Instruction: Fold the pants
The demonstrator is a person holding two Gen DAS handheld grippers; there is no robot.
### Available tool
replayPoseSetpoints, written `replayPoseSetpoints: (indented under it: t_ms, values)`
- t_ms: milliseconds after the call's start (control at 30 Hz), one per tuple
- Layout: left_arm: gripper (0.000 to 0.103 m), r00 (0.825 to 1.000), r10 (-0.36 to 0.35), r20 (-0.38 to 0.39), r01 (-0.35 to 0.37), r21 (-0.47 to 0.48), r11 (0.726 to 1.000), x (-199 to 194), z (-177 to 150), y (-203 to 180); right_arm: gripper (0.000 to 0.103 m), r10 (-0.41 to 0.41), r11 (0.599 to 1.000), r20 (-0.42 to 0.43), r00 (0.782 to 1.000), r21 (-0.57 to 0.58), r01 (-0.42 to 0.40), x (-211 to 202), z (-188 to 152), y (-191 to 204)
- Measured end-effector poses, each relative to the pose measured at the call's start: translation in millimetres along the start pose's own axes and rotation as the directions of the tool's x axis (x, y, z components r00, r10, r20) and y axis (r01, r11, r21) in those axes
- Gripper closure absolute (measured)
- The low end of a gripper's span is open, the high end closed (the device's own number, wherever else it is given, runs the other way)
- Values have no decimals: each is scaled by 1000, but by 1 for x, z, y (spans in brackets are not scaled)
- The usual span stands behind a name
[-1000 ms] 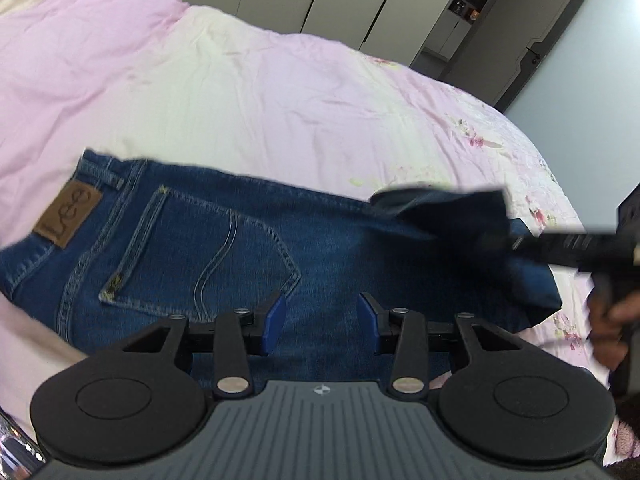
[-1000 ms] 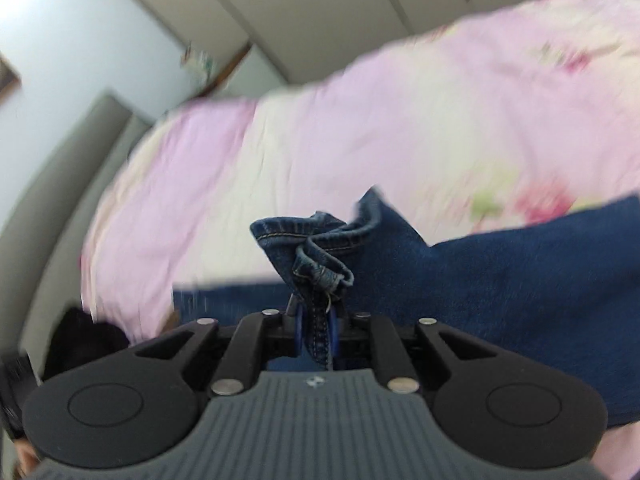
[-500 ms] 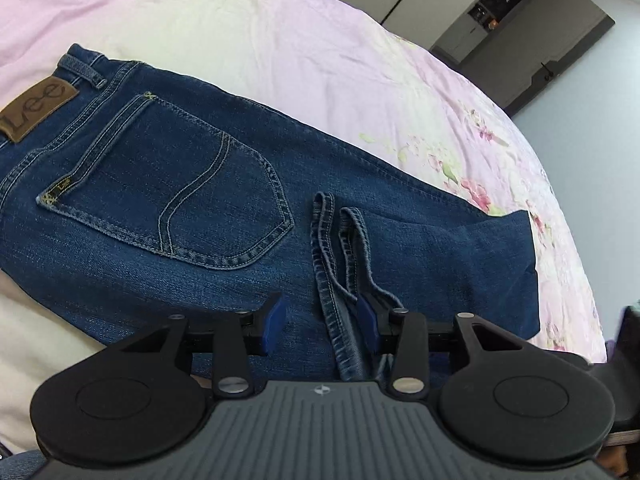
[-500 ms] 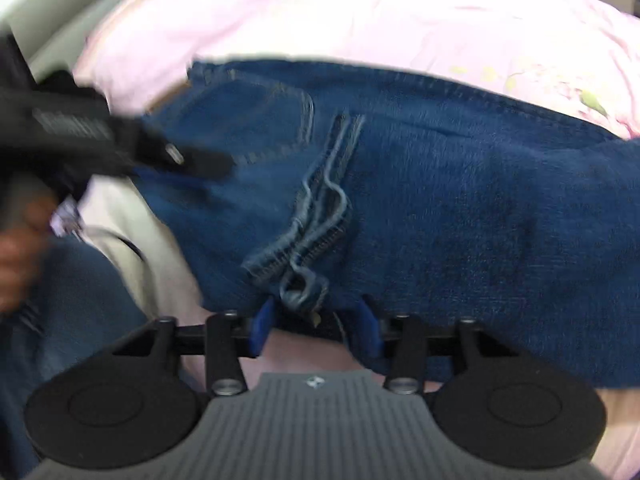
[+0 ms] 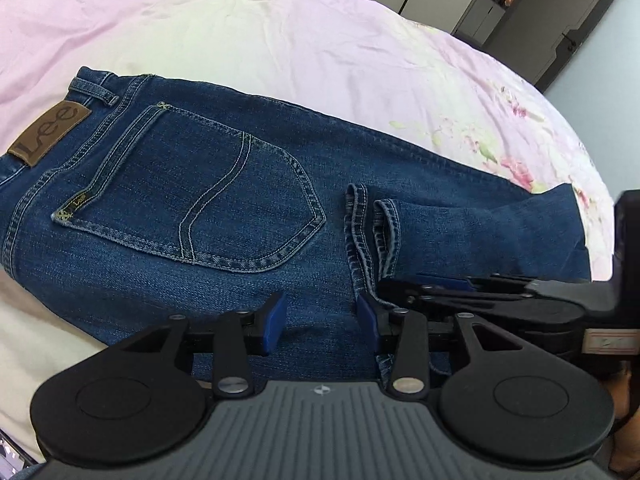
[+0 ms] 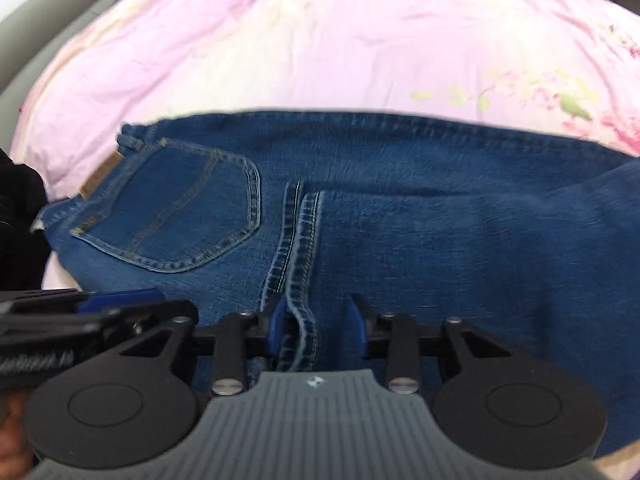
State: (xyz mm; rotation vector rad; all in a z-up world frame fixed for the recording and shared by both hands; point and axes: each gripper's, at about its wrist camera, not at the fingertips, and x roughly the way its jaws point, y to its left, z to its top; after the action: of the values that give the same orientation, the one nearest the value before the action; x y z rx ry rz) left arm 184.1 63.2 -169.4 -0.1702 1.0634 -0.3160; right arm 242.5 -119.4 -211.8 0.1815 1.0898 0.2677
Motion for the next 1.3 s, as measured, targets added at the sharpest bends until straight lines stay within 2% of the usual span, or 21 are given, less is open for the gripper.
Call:
replayPoseSetpoints:
  t_ms: [167, 233, 267, 300, 433, 567, 633, 700, 800, 900, 1000, 1067, 1100, 1167, 1300]
  values:
    - [58, 1000, 5, -15, -5, 14, 1000, 5, 0, 0, 71, -98, 990, -22, 995, -106, 95, 21, -4, 17]
    - [58, 1000, -8, -11, 8, 3, 1000, 4, -1, 3, 77, -106, 988, -23, 994, -118, 103, 25, -4, 16]
    - [58, 1000, -20, -6, 20, -3, 1000, 2, -1, 4, 81, -87, 991, -24, 996, -104, 84, 25, -3, 12]
    - [58, 1000, -31, -1, 31, -12, 999, 2, -1, 4, 90, -56, 996, -29, 998, -71, 54, 23, -2, 5]
    - [58, 998, -68, 11, 68, -31, 997, -1, -2, 8, 95, 65, 995, -28, 998, 77, -63, 11, 2, -24]
    - [58, 995, -99, 23, 100, -33, 994, -4, -3, 10, 95, 177, 968, 39, 983, 171, -181, -12, 12, -31]
    - [57, 994, -103, 28, 105, -39, 994, -6, -4, 12, 95, 196, 965, 64, 978, 164, -204, -19, 20, -26]
    - [56, 994, -103, 29, 104, -46, 993, -8, -4, 13, 95, 158, 977, 51, 986, 136, -163, -15, 25, -19]
    - [52, 993, -111, 28, 113, -46, 993, -8, -3, 13, 94, 144, 971, -2, 990, 192, -141, 10, 21, -27]
    - [46, 992, -121, 17, 122, -48, 991, -5, -1, 10, 89, 229, 939, -39, 973, 273, -210, 25, 11, -41]
    - [43, 991, -135, -13, 134, -49, 990, -1, 3, 8, 82, 311, 895, -26, 950, 345, -283, 22, 6, -55]
    - [35, 987, -158, -37, 156, -56, 986, 0, 4, 4, 76, 301, 895, 6, 954, 342, -285, 9, 3, -63]
    - [30, 981, -185, -54, 181, -71, 981, 3, 3, 1, 73, 270, 908, 30, 962, 323, -265, -6, 0, -67]
    - [27, 969, -230, -90, 219, -118, 968, 12, 2, -3, 72, 213, 928, 68, 975, 299, -224, -29, -7, -80]
    - [27, 965, -212, -153, 178, -209, 962, 38, -3, -8, 72, 114, 942, 119, 986, 303, -145, -71, -28, -114]
